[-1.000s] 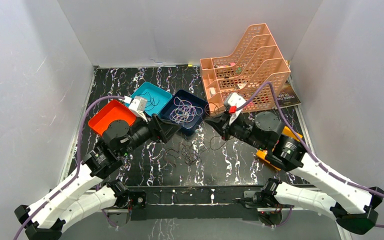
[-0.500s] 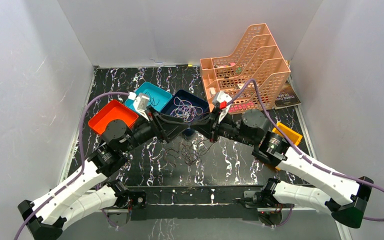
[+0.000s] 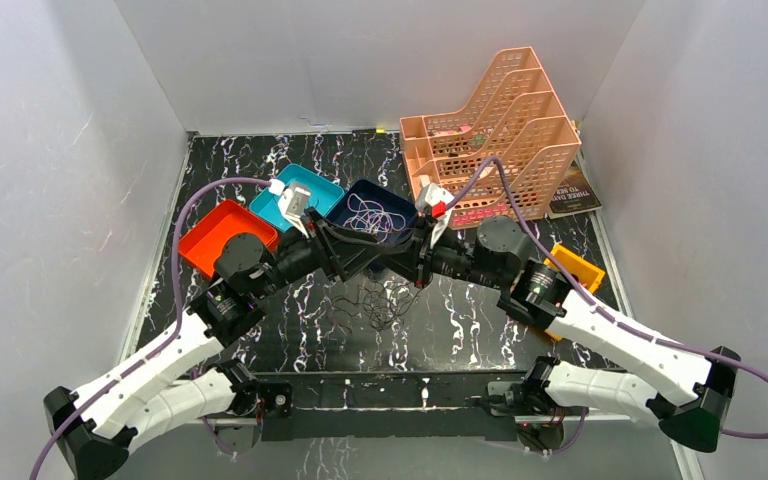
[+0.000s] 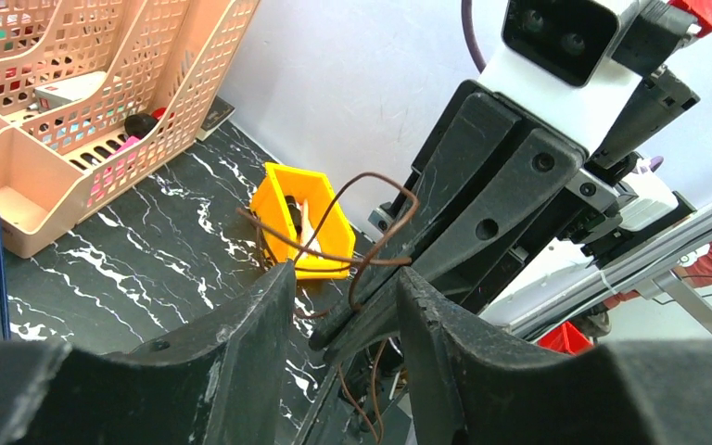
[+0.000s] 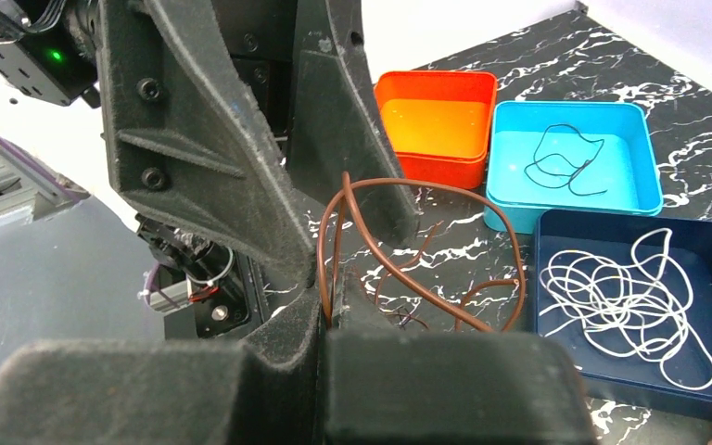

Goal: Untangle the cables

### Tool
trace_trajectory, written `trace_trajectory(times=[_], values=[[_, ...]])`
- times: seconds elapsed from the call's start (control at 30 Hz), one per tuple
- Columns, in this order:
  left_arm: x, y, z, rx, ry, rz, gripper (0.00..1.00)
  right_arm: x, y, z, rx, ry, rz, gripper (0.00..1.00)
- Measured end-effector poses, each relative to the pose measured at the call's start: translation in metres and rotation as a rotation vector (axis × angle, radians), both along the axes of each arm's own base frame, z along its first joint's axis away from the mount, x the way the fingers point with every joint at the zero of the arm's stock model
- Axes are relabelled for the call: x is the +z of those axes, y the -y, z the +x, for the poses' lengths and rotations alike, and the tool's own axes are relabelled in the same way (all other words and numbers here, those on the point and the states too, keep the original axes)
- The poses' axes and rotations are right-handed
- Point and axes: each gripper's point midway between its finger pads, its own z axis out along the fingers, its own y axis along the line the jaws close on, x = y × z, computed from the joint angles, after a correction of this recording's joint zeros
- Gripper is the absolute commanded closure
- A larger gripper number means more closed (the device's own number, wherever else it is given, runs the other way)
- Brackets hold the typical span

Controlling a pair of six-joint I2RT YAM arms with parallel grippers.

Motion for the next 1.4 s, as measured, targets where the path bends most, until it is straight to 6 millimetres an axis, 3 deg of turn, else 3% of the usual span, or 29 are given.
trace_trajectory(times=[0.23,0.4,0.63,0.87,0.93,1.1,1.4], values=[[0.0,0.001,0.002,0.002,0.002,-0.001,0.77,-0.002,-0.003,-0.005,0.034,-0.008,-0.001,1.0],[0.001,0.002,0.002,0.001,0.005,-0.007,1.0,0.001,-0.004,-0.006,0.041,-0.01,0.01,0.96],[0.001,0.0,0.004,0.018,0.003,-0.008,1.0,-0.001,-0.004,-0.007,0.039,-0.025,0.015,0.66],[-0.005,-0.002,0.009,0.049,-0.012,0.012,1.0,-0.005,0.004,-0.009,0.022,-0.024,0.019,0.58],[-0.006,-0.002,0.01,0.052,-0.013,0.015,1.0,-0.003,0.005,-0.008,0.016,-0.021,0.024,0.62],[-0.008,-0.003,0.01,0.056,-0.019,0.023,1.0,-0.003,0.006,-0.007,0.007,-0.021,0.024,0.85],[-0.017,-0.01,0.017,0.118,-0.055,0.101,1.0,-0.007,0.013,0.009,-0.096,-0.024,0.026,1.0]])
